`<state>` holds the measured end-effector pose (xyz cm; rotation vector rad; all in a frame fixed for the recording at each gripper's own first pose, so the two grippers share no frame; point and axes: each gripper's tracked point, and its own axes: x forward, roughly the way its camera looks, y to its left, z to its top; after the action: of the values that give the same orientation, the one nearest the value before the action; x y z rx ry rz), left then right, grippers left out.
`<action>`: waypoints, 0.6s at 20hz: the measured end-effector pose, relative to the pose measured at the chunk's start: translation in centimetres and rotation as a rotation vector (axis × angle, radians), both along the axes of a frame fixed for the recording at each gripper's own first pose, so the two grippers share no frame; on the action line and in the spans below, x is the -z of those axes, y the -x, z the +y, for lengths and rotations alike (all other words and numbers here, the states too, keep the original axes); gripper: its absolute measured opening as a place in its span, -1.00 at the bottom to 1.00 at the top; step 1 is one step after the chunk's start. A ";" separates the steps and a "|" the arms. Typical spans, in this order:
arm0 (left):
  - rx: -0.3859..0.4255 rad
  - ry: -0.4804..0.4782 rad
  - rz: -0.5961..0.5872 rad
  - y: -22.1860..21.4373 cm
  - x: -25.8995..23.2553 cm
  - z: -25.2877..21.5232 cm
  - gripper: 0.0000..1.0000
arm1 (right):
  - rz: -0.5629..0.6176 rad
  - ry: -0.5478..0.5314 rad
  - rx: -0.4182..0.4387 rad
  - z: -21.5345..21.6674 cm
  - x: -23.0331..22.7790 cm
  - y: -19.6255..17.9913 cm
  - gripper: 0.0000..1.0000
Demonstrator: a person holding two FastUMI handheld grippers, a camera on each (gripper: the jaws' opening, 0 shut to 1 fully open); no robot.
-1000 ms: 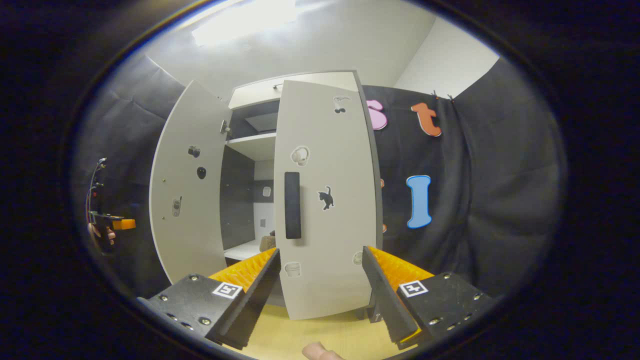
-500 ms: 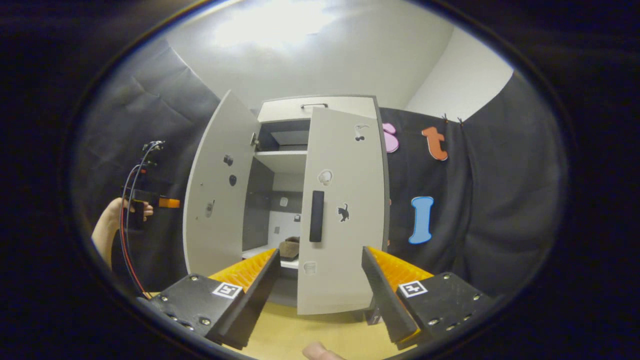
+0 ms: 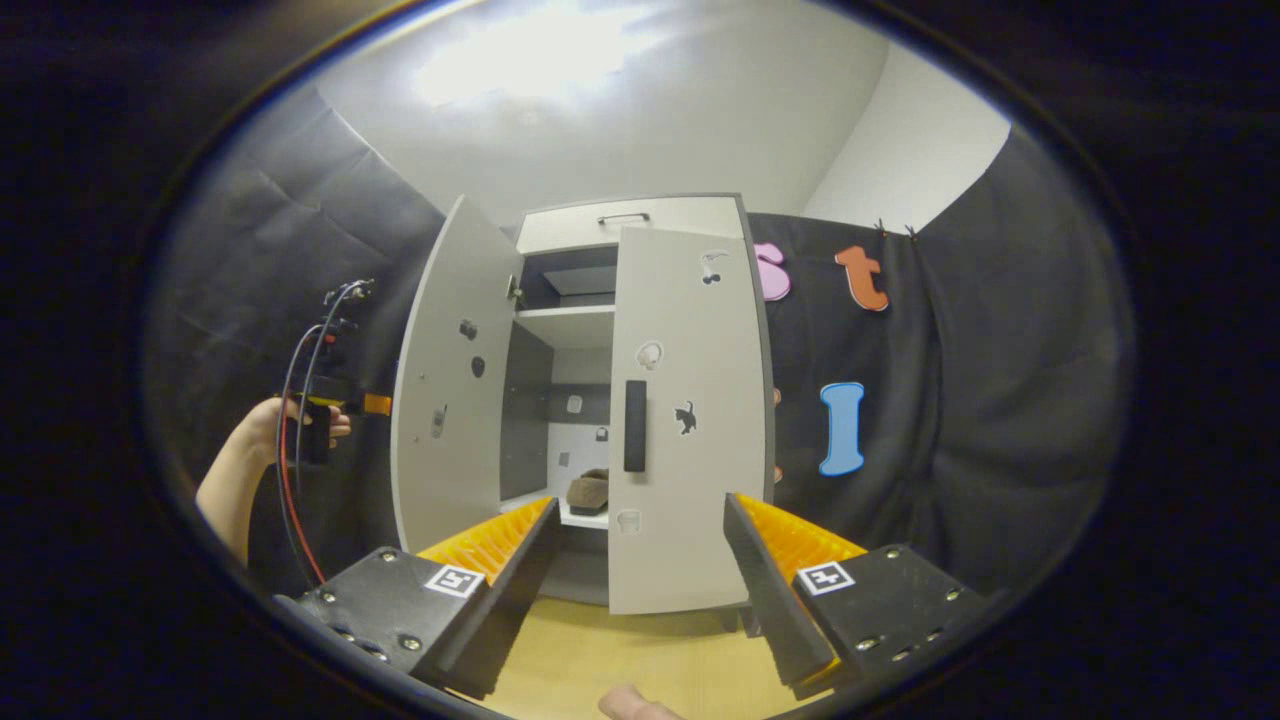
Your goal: Grab one shoe with the right hand and put it into the shoe cabinet, grab the other shoe with the left hand and put it into the shoe cabinet; then close the right door with the right hand and the left door with the left hand.
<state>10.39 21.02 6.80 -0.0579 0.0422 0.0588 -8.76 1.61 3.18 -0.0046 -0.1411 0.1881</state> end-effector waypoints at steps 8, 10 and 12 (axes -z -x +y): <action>0.079 0.092 0.011 -0.6 0.5 -2.9 0.77 | 0.019 -0.005 -0.014 0.5 1.0 -0.4 0.96; 0.114 0.092 0.021 -0.5 0.8 -4.8 0.88 | 0.025 -0.006 -0.015 0.7 1.3 -0.5 0.96; 0.123 0.073 0.052 -0.4 1.6 -6.1 0.88 | 0.029 -0.008 -0.017 0.7 1.3 -0.7 0.96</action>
<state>10.77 14.90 5.18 -0.1269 0.0997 -0.0646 -8.09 2.30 1.83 0.0077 -0.1129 0.2046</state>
